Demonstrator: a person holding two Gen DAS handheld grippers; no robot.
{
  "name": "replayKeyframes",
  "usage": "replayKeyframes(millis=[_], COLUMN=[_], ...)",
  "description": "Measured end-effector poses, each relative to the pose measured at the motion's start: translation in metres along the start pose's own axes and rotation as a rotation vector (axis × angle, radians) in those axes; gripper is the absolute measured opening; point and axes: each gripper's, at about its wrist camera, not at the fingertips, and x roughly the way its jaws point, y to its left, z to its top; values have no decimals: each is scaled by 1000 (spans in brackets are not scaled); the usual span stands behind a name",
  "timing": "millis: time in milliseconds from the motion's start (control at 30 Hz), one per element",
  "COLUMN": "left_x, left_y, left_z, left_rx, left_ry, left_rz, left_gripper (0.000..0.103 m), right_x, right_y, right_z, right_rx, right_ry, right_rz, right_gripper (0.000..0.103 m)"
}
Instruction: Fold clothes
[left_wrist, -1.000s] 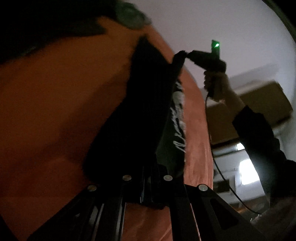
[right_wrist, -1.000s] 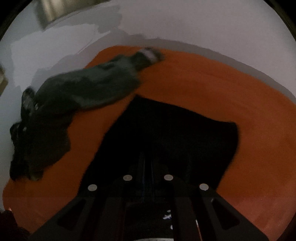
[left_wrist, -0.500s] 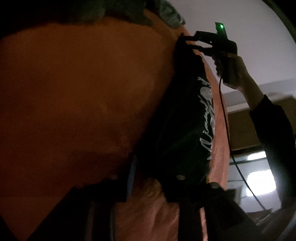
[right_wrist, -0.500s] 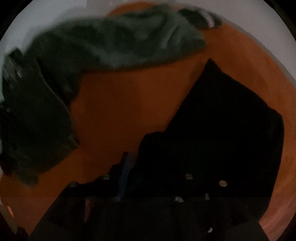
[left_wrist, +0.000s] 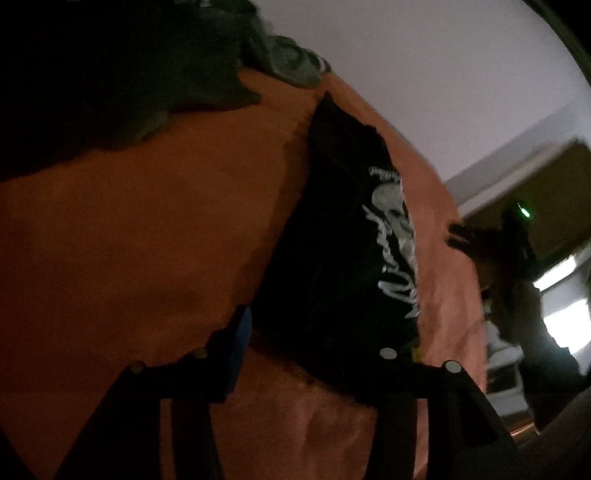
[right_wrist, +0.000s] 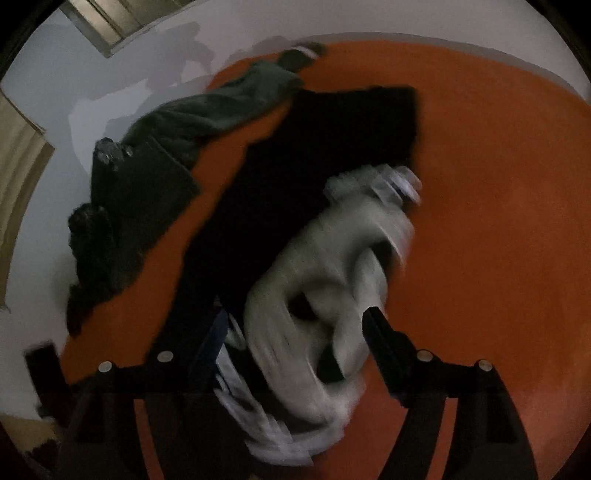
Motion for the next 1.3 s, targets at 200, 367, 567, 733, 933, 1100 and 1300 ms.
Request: replayKeyframes(millis=[200,367,567,733,933,1100,1300], left_x=[12,17,24,25,22,20,31], left_y=[-6,-11,-15,-11,7,18,29], left_z=[2,2,-5,-10,-6,0,6], left_rx=[39,42,58,92,69,59,36], left_ry=[59,77,110,127,137,148,171], left_rz=[48,52,52,77,101,87,66], left_gripper=[50,50,50,50,50,50,50], right_x=[-12,-3,-2,3,5,7,18], right_y=[-46,-57,-45,-40,-35,-33,-4], right_z=[-110,-157,-169,-169,-167,-166,-168], right_rx=[159,247,241,242,234,260,225], right_ry=[77,139,164,167,163,159,195], right_rz=[-31,-1,10,-1,3,9,63], right_gripper=[76,76,76,76,76,76,76])
